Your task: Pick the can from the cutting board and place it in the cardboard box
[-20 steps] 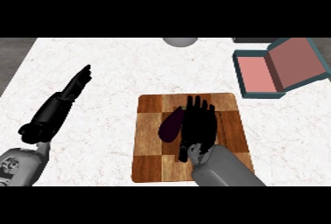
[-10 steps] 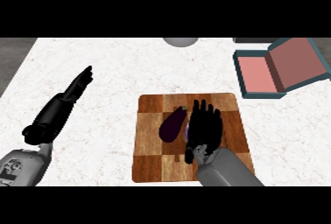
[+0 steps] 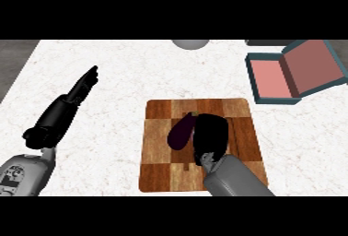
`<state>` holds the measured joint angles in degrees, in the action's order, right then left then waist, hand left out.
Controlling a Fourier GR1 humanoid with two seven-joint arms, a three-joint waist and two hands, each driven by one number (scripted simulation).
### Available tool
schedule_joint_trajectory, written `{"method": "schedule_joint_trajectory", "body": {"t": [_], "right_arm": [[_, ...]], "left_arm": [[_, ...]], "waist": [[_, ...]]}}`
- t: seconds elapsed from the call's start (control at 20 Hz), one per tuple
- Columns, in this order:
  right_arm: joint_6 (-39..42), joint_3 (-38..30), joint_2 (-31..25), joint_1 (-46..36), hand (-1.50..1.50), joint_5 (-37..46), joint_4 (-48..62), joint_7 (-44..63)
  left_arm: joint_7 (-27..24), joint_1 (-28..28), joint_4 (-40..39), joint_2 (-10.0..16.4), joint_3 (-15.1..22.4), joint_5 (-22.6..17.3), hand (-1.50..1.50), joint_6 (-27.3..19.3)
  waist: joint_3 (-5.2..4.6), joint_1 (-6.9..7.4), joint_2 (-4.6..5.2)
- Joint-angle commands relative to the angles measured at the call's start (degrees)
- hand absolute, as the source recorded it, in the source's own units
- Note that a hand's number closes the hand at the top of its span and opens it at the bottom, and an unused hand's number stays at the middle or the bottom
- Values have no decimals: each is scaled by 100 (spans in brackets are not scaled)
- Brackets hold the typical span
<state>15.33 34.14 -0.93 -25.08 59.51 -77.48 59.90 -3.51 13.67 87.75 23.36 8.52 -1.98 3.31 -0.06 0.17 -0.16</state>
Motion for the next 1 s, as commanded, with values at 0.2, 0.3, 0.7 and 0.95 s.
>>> {"method": "schedule_joint_trajectory", "body": {"t": [0.2,0.3,0.7,0.95], "right_arm": [[-879,-2085,-294,-1976,150,-568,2003,-942],[-893,-2428,-554,-2329,150,-742,2250,-1164],[-1822,-2598,-1340,-3557,150,-222,3750,-2272],[-2390,-2474,-1135,-4462,150,300,4551,-1997]], "left_arm": [[-120,81,103,-133,195,70,0,143],[-107,271,125,-129,223,138,0,137],[-76,375,15,-225,256,88,0,223],[-206,437,-185,-270,276,150,0,254]], "waist": [[23,460,258],[31,558,343],[13,669,286],[2,702,283]]}}
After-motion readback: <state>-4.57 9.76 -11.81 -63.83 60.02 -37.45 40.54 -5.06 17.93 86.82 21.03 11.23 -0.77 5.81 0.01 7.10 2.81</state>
